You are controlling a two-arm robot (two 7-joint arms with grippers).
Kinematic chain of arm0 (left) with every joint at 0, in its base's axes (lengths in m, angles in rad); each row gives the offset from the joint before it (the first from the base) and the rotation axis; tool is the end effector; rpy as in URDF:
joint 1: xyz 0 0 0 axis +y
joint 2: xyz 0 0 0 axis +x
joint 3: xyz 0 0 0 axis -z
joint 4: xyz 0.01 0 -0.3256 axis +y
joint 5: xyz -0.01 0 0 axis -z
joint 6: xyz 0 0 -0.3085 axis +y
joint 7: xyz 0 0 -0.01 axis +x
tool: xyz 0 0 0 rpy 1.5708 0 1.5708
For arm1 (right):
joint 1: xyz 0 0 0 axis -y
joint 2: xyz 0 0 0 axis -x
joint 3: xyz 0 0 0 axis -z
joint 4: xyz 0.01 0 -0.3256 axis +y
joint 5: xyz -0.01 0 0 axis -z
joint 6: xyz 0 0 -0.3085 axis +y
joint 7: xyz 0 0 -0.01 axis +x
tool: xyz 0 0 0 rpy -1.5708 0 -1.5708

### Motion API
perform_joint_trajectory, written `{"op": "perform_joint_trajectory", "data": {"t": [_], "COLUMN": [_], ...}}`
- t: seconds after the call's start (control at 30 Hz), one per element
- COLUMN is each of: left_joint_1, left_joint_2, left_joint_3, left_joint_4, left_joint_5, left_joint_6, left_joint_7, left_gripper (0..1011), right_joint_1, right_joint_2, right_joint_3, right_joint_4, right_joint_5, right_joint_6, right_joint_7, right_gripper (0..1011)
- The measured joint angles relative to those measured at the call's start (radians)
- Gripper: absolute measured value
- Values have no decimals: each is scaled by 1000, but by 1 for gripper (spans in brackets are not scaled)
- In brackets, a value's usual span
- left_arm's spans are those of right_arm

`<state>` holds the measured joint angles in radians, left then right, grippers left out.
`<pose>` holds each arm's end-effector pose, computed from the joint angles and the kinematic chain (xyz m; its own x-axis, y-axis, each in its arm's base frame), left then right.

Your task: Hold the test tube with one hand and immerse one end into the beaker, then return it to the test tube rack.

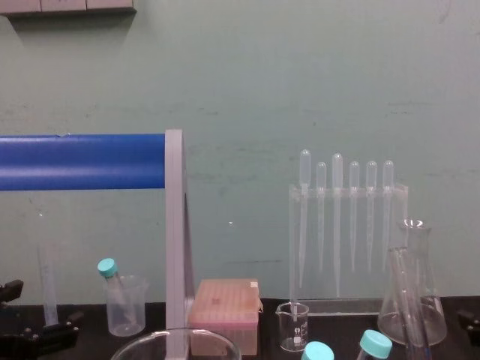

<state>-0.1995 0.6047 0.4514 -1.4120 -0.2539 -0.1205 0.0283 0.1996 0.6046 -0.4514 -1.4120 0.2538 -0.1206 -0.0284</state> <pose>0.3636 0.1030 -0.3309 0.2923 0.8803 0.3737 -0.9553 0.2873 0.0703 0.3636 -0.1030 -0.3309 0.2922 -0.8803 0.3738 0.9553 0.2873 -0.0701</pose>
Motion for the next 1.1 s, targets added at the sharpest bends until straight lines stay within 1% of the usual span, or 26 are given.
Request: {"op": "perform_joint_trajectory", "data": {"t": [1.1], "left_joint_1": [0], "left_joint_2": [0], "left_joint_3": [0], "left_joint_4": [0], "left_joint_5": [0], "left_joint_6": [0], "left_joint_7": [0], "left_gripper": [1000], "right_joint_1": [0], "right_joint_2": [0], "right_joint_3": [0], "right_joint_4": [0], "right_joint_5": [0], "right_joint_6": [0], "right_joint_7": [0], "right_gripper": [1003]}}
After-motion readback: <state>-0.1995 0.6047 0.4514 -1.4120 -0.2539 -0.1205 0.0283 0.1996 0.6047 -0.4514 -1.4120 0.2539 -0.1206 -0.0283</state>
